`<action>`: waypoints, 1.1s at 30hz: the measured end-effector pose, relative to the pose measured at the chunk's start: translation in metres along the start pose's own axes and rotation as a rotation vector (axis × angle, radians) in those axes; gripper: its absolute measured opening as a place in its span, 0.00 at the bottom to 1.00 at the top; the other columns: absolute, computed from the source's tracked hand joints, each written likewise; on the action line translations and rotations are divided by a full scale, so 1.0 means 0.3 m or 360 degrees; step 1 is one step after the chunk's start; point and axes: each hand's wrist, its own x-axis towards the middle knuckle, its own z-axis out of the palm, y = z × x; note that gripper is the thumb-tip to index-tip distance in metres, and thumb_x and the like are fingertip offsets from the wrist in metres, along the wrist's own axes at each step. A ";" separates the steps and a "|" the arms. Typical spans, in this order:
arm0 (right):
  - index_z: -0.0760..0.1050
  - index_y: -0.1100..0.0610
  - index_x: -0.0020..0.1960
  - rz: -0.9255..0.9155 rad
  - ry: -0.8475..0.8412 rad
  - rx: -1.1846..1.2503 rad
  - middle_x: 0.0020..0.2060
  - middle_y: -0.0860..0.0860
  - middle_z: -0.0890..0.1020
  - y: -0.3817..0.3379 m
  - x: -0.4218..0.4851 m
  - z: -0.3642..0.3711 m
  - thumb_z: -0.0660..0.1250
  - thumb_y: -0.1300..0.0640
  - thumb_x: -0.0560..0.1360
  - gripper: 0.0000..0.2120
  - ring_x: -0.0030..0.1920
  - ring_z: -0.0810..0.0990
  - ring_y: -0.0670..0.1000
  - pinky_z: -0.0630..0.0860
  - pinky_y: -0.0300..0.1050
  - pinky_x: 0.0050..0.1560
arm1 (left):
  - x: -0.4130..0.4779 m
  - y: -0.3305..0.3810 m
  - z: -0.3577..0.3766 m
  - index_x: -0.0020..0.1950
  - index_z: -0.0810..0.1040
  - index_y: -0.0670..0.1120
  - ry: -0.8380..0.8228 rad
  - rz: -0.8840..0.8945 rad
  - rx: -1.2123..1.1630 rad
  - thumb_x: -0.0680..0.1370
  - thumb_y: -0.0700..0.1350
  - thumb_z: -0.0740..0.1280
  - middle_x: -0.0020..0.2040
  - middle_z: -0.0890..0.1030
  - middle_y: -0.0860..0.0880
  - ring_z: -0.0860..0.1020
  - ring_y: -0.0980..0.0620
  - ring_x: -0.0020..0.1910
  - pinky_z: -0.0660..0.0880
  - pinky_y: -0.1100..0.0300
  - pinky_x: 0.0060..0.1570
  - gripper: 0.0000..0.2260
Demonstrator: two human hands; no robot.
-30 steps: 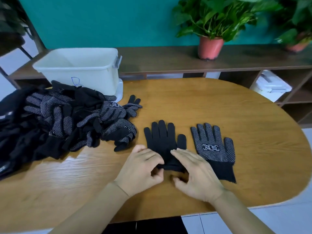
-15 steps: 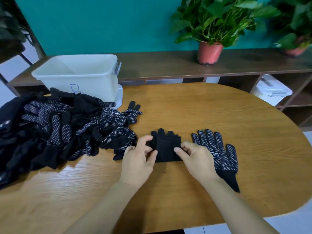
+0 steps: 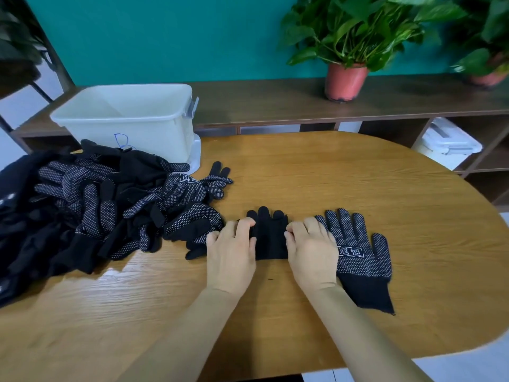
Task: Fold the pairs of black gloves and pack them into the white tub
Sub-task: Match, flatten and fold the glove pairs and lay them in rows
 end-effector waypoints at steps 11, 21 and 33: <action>0.68 0.59 0.74 -0.0618 -0.0855 -0.0149 0.73 0.54 0.69 0.055 -0.101 -0.082 0.49 0.45 0.83 0.27 0.74 0.66 0.50 0.56 0.50 0.71 | -0.128 -0.045 -0.048 0.77 0.65 0.39 -0.0707 0.0769 0.0500 0.85 0.60 0.48 0.77 0.64 0.42 0.60 0.47 0.78 0.54 0.45 0.72 0.31; 0.49 0.54 0.80 -0.0348 -0.1143 -0.0209 0.80 0.47 0.49 0.100 0.253 0.008 0.24 0.36 0.74 0.42 0.78 0.44 0.42 0.30 0.46 0.74 | 0.257 -0.003 0.072 0.81 0.39 0.45 -0.1052 0.0672 0.0429 0.73 0.66 0.27 0.81 0.40 0.49 0.34 0.55 0.78 0.23 0.54 0.71 0.41; 0.49 0.53 0.80 -0.0346 -0.1067 -0.0266 0.79 0.45 0.49 0.235 0.399 0.149 0.23 0.40 0.70 0.43 0.73 0.38 0.38 0.29 0.46 0.74 | 0.474 -0.030 0.209 0.80 0.36 0.47 -0.1123 0.0735 0.0517 0.78 0.63 0.34 0.80 0.35 0.51 0.30 0.56 0.76 0.25 0.51 0.73 0.34</action>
